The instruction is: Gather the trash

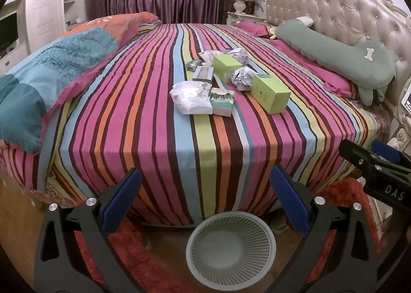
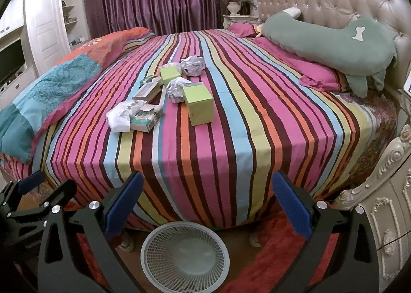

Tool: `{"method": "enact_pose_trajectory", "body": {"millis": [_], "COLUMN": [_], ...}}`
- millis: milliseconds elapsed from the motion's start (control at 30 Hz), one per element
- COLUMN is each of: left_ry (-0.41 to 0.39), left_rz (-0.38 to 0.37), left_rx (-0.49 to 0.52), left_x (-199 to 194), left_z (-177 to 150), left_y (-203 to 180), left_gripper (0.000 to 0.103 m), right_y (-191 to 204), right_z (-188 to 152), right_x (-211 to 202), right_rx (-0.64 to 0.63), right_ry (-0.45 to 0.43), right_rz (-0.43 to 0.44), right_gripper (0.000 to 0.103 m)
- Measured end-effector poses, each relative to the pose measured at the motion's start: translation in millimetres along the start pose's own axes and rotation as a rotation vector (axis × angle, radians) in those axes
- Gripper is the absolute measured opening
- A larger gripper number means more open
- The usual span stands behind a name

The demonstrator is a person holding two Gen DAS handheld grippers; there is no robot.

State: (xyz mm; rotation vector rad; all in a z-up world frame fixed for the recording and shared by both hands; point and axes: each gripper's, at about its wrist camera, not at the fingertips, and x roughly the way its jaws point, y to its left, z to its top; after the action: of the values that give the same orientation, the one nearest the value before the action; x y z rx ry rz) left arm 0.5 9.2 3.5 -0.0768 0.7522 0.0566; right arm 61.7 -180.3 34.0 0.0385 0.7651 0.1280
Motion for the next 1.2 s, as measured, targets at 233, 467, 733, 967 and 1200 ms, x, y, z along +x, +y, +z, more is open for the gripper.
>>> {"method": "enact_pose_trajectory", "body": {"millis": [233, 467, 733, 967, 1200], "left_ry": [0.004, 0.009, 0.008, 0.009, 0.010], "left_rz": [-0.004, -0.007, -0.008, -0.011, -0.015], "left_rx": [-0.030, -0.008, -0.008, -0.007, -0.008], "left_x": [0, 2, 2, 2, 2], "left_z": [1, 0, -1, 0, 0], "left_y": [3, 0, -3, -5, -7], "left_gripper": [0.097, 0.097, 0.097, 0.097, 0.097], "right_y": [4, 3, 4, 4, 5], "right_z": [-1, -1, -2, -3, -3], "right_x": [0, 1, 3, 3, 4], "right_rx": [-0.013, -0.005, -0.016, -0.014, -0.015], "right_ry": [-0.003, 0.002, 0.010, 0.012, 0.012], "right_rz": [-0.005, -0.007, -0.005, -0.002, -0.003], "right_gripper": [0.095, 0.095, 0.095, 0.095, 0.095]}}
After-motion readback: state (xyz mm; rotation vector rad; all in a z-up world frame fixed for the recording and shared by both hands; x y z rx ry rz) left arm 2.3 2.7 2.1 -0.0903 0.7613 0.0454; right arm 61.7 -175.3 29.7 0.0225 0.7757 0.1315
